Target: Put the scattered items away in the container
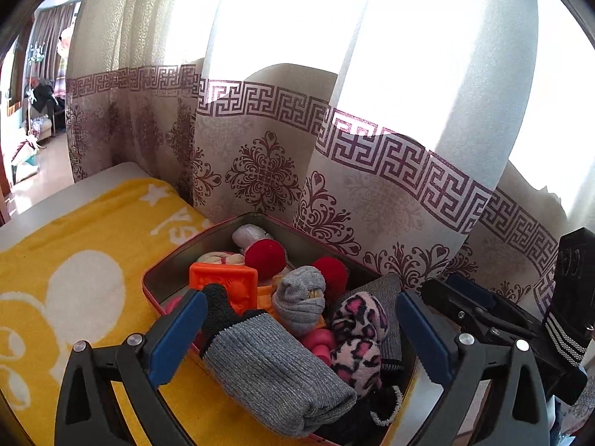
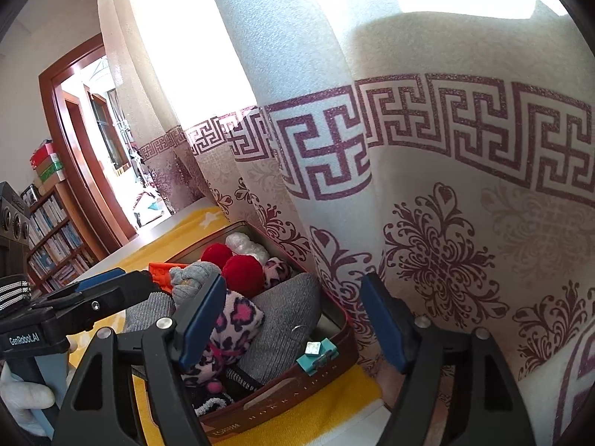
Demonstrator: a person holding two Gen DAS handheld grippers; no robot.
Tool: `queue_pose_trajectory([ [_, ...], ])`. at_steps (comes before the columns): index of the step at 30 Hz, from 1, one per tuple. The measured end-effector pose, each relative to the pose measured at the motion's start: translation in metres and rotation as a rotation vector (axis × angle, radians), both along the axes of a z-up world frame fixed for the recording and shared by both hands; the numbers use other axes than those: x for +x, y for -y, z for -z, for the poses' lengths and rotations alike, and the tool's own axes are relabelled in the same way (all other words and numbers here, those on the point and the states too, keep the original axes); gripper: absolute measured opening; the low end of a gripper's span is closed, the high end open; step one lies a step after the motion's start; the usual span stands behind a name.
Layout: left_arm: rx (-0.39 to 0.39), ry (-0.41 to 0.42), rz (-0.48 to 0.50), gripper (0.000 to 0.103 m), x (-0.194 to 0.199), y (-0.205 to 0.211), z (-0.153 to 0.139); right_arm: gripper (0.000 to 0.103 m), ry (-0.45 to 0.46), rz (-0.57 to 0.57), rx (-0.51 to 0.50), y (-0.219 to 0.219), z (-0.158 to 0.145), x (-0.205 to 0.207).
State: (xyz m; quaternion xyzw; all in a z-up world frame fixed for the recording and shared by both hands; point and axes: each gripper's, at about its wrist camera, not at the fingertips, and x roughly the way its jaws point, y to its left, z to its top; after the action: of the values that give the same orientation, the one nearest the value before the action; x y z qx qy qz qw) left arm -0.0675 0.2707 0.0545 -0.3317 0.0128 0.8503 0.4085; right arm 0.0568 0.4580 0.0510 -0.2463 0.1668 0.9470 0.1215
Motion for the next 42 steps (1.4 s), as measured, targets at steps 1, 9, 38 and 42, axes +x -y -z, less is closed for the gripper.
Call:
queue_pose_trajectory([
  [1, 0.000, -0.014, -0.023, 0.102, 0.002, 0.006, -0.002, 0.079, 0.000, 0.002, 0.004, 0.001, -0.001, 0.001],
  [9, -0.073, -0.058, -0.295, 0.102, 0.007, 0.054, -0.002, 0.079, 0.021, -0.005, 0.035, 0.009, -0.002, 0.013],
  [38, -0.224, -0.104, -0.305, 0.102, 0.068, 0.047, 0.002, 0.082, 0.012, -0.027, 0.082, 0.035, -0.016, 0.043],
  [42, -0.226, -0.087, -0.284, 0.102, 0.066, 0.043, 0.006, 0.082, 0.018, -0.023, 0.073, 0.033, -0.014, 0.042],
])
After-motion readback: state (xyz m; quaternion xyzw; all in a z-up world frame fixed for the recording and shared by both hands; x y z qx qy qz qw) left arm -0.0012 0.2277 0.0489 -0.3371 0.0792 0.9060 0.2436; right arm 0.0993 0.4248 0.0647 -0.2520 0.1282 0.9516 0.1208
